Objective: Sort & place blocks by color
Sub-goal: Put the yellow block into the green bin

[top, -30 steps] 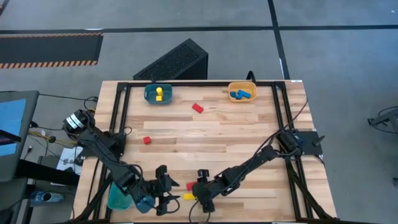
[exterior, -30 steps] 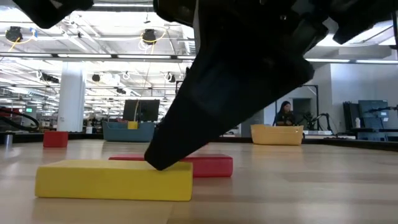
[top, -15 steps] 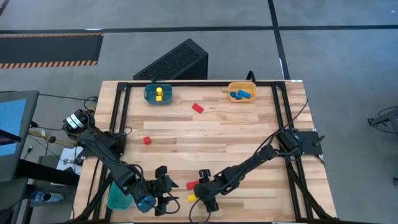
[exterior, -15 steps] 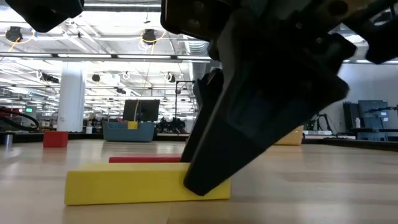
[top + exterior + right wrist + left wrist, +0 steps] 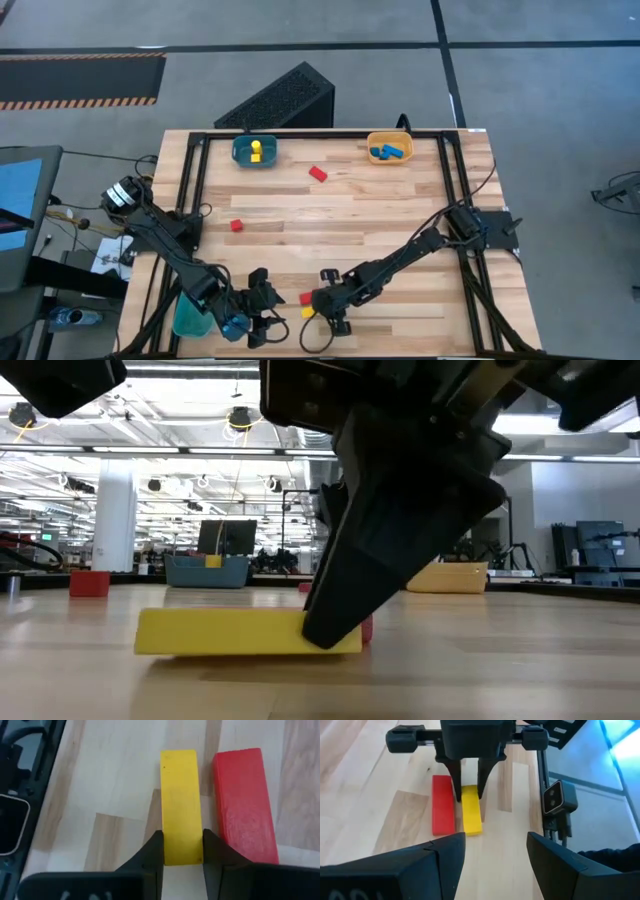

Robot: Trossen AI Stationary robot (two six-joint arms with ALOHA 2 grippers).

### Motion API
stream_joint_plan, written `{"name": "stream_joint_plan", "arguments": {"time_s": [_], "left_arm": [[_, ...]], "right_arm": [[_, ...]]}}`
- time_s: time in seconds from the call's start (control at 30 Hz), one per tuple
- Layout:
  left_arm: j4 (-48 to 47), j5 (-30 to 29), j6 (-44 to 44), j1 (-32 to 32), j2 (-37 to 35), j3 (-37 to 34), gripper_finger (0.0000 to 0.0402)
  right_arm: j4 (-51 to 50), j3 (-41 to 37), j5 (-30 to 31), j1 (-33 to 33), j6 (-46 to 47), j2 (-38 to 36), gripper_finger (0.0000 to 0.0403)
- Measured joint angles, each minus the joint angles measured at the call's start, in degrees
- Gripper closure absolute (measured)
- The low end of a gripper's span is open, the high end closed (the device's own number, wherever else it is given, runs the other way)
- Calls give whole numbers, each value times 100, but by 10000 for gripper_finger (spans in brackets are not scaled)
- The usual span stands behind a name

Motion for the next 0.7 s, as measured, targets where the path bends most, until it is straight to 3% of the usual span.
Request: {"name": "stream_joint_plan", "arguments": {"time_s": [0.17, 0.3, 0.47, 0.57, 0.7], "left_arm": [[129, 43, -239, 73, -2, 0, 205], [187, 47, -73, 234, -2, 1, 205], [211, 20, 759, 658, -4, 243, 205], [54, 47, 1437, 956, -32, 512, 205], [-498, 37, 2055, 1359, -357, 704, 205]], "right_arm": [[-159, -41, -108, -13, 140, -443, 297], [-551, -17, 375, -43, -40, -1033, 290], [-1441, -49, 916, -295, -441, -1475, 302], [-1412, -542, 1157, -538, -492, -1834, 300], [-546, -1965, 1116, -894, -18, -2357, 294]]}}
